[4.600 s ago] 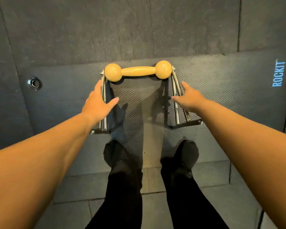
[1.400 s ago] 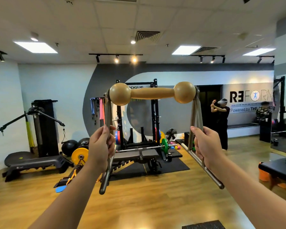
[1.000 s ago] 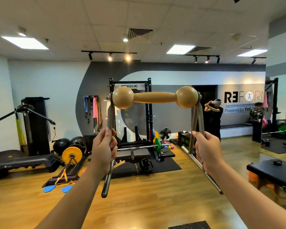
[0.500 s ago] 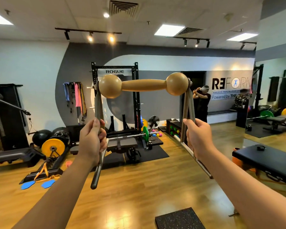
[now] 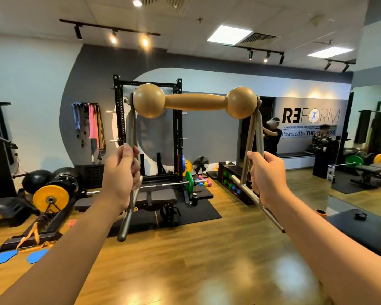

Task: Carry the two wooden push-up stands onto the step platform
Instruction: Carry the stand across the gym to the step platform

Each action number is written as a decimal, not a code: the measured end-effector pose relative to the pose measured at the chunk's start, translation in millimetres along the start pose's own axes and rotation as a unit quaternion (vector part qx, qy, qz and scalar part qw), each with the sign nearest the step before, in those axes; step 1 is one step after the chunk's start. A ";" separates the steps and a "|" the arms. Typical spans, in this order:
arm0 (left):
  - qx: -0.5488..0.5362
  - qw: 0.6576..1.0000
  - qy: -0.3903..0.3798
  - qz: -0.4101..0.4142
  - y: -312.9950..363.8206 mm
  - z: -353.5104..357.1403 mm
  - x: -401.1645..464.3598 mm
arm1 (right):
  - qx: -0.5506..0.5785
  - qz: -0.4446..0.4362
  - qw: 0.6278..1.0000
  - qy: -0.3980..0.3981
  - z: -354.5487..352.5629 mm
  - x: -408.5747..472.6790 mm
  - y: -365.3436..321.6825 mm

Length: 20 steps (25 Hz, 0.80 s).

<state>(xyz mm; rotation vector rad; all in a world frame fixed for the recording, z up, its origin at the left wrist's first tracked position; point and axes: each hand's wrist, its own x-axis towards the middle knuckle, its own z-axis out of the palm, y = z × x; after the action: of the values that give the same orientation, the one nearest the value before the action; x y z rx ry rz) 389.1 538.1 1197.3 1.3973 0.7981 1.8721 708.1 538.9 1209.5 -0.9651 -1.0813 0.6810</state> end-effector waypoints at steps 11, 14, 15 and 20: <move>0.063 0.993 0.093 0.043 -101.4 31.9 132.4 | 0.018 -0.033 0.997 -0.067 62.1 199.6 97.7; 0.090 0.988 0.119 0.043 -131.9 38.4 174.0 | 0.026 -0.041 0.995 -0.087 85.6 260.7 126.5; 0.094 0.986 0.128 0.044 -141.9 40.1 186.6 | 0.027 -0.039 0.994 -0.095 94.2 279.2 136.1; 0.104 0.982 0.151 0.048 -190.5 27.9 246.7 | 0.052 -0.023 0.990 -0.128 149.2 354.3 192.4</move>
<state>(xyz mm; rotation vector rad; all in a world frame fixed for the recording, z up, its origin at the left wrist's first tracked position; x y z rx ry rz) 391.9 851.0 1192.7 1.3096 1.1201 2.1585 688.7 968.2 1205.4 -0.7753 -1.2749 0.8310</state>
